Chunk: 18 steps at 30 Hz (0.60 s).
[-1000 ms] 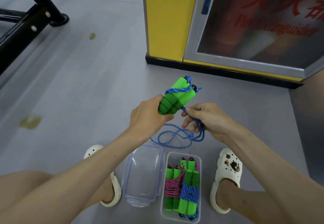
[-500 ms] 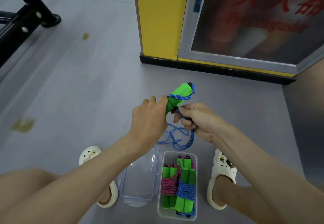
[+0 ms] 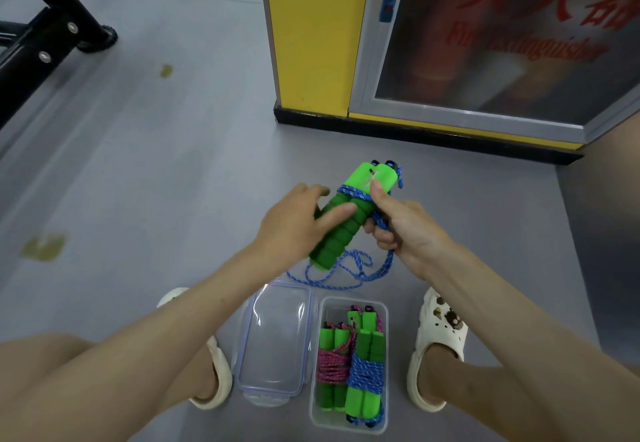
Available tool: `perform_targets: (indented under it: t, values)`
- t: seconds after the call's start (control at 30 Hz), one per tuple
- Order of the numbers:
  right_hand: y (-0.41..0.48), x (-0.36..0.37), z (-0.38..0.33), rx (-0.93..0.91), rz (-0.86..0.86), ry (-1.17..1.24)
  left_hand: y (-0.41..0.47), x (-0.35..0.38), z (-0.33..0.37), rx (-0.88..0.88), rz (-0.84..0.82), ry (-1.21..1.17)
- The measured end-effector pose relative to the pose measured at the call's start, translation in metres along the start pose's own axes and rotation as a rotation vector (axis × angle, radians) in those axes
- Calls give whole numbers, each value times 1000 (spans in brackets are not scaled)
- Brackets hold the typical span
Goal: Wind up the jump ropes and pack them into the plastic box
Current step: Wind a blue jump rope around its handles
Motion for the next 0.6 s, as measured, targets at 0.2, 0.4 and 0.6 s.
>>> perform_targets:
  t: [0.2,0.4,0.6]
  values:
    - [-4,12,-2,-33,-110,49,-15,36,-9,-245,-510,-863]
    - [-1,6,0,-20,-39,41,-18,34,2,-218,-547,-993]
    - [2,-4,4,22,55,-70,-10,27,-11,-234,-370,-874]
Point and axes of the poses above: each hand's wrist, its own y-axis towards the middle knuckle, its own x-axis out of the palm, z = x × y, the point moved 9 cm from there along y, towards the middle knuckle, and after that the axes turned 7 degrees about y, right-handed, at the moved point
